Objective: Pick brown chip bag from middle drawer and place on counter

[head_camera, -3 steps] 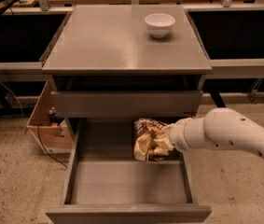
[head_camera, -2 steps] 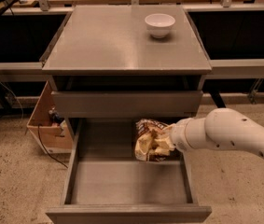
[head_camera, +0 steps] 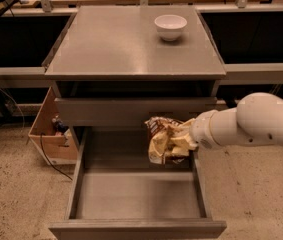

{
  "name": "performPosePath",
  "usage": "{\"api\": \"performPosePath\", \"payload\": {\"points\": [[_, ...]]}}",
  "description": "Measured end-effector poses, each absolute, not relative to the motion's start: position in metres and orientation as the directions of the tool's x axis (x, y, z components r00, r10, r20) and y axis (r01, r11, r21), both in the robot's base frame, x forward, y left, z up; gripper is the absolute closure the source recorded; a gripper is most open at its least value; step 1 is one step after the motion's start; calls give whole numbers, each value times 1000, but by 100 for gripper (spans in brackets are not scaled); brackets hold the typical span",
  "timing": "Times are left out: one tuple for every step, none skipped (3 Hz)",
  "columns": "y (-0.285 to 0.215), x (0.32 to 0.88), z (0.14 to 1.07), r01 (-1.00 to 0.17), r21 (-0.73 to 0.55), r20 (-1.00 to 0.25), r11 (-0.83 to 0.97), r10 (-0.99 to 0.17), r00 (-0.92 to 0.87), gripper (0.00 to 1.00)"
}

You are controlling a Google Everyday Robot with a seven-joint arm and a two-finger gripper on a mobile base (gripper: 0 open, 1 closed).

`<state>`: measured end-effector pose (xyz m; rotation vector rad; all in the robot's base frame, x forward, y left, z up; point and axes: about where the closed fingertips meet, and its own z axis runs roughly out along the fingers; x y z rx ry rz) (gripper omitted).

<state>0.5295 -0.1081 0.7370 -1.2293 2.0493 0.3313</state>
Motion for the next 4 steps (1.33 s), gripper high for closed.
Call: {"api": "performPosePath", "payload": {"points": [[-108,508,791,-861,-177,-671,478,-698,-250,100],[-97,489,861,-865,-275,-660,421,-737,-149,100],[-82,492,912,-855,-373,-639,360,-768,-45,100],[-72,520,949,-845,-428,-637,320,-771,31,100]]}}
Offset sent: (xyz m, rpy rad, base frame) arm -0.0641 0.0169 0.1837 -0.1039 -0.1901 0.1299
